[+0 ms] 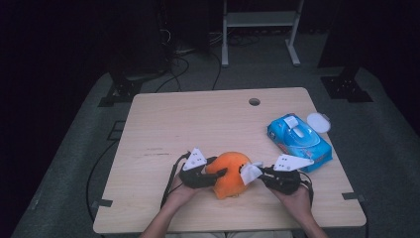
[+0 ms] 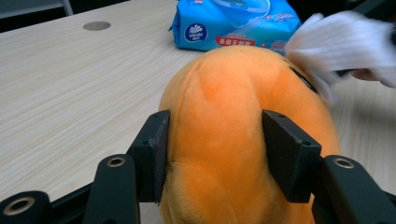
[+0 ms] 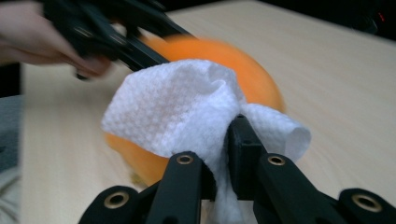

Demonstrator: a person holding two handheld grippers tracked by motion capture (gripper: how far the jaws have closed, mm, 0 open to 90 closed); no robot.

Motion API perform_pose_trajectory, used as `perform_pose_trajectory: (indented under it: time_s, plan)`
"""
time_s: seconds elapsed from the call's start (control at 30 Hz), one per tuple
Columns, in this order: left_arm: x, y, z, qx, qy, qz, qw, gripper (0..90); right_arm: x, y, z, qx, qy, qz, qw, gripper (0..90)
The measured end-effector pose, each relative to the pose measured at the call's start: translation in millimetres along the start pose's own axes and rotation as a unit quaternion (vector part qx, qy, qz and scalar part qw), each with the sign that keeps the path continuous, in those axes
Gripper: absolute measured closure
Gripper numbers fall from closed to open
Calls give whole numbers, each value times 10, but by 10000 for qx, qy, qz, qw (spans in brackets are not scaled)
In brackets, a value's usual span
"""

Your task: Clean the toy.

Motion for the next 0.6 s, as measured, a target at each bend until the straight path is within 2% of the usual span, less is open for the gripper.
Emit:
perform_pose_trajectory:
  time_s: [0.07,0.1,0.13,0.17,0.2,0.23,0.27,0.3,0.33,0.4,0.5,0.53,0.6]
  plan:
    - [3,24,-13,70,-31,-27,10000,410,-35,58,66,219,13,-17,9998,824]
    - [15,55,-11,173,-87,-119,9997,344,-65,33,43,219,-15,29,9998,824]
    - [35,101,0,307,-135,-249,9991,264,-71,-8,-6,59,0,31,10000,824]
    - [51,123,10,368,-148,-270,9988,179,-59,-64,-95,-107,-101,70,9999,823]
    - [63,133,15,359,-174,-292,9988,170,-34,-99,-172,-176,-235,121,9995,823]
    - [70,132,16,361,-200,-293,9987,173,-10,-110,-215,-286,-269,110,9992,823]
    - [65,116,6,365,-283,-276,9986,233,21,-112,-242,-377,-271,66,9989,823]
    - [48,86,-7,349,-353,-200,9986,311,37,-99,-231,-357,-267,34,9990,823]
    - [28,62,-14,331,-345,-181,9987,362,35,-72,-186,-280,-229,-2,9993,823]
    - [26,56,-22,427,-373,-200,9982,440,-8,9,-23,-22,-59,-92,9999,822]
    - [39,66,-23,475,-391,-176,9979,489,-101,90,219,605,93,-61,9981,822]
    - [41,67,-25,518,-422,-205,9976,489,-111,87,221,638,55,-23,9979,822]
    - [46,72,-27,567,-512,-249,9968,454,-90,64,113,447,15,-42,9990,822]
Point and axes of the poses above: each handheld gripper's, and its own axes: x roughly backward along the jaws, y roughly out of its top, z roughly to its left, the point moved 8 cm from there along -x, roughly forward along the jaws
